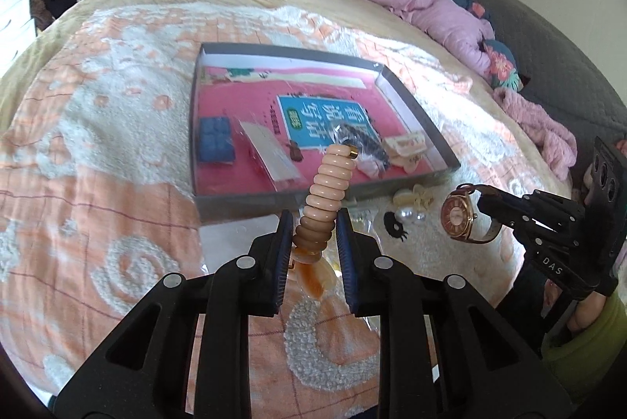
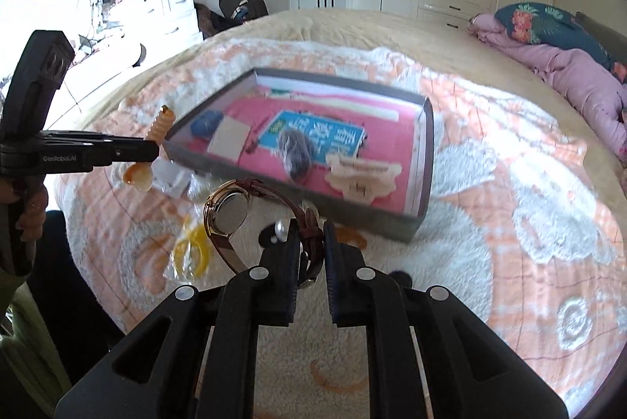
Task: Organize jewelry
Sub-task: 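Lift the watch with the right tool while the left tool lifts the spiral hair tie toward the tray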
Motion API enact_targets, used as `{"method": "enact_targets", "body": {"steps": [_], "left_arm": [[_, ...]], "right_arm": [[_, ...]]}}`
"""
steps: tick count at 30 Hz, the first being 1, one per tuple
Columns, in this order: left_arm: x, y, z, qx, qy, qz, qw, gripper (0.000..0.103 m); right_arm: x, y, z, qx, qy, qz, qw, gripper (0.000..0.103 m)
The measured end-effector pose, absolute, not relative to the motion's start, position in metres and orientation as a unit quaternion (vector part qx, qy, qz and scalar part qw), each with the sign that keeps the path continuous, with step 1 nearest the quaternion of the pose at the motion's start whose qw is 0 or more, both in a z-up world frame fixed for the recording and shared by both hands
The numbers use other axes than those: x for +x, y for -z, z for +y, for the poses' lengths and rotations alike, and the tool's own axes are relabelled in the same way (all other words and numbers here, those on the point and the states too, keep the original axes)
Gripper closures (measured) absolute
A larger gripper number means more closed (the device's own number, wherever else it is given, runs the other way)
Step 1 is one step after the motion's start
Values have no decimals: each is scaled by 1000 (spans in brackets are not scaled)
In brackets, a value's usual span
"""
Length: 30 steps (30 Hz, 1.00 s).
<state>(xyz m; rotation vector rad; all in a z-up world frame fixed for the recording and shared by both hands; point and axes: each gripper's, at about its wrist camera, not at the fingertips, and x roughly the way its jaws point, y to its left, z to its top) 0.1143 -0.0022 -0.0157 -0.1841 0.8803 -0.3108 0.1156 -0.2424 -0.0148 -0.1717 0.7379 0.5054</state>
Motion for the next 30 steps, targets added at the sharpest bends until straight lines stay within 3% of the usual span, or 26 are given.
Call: {"method": "enact_targets", "body": {"steps": [30], "left_arm": [[160, -14, -29, -66, 168, 388, 904, 88]], "right_arm": [[160, -15, -247, -63, -229, 322, 917, 92]]}}
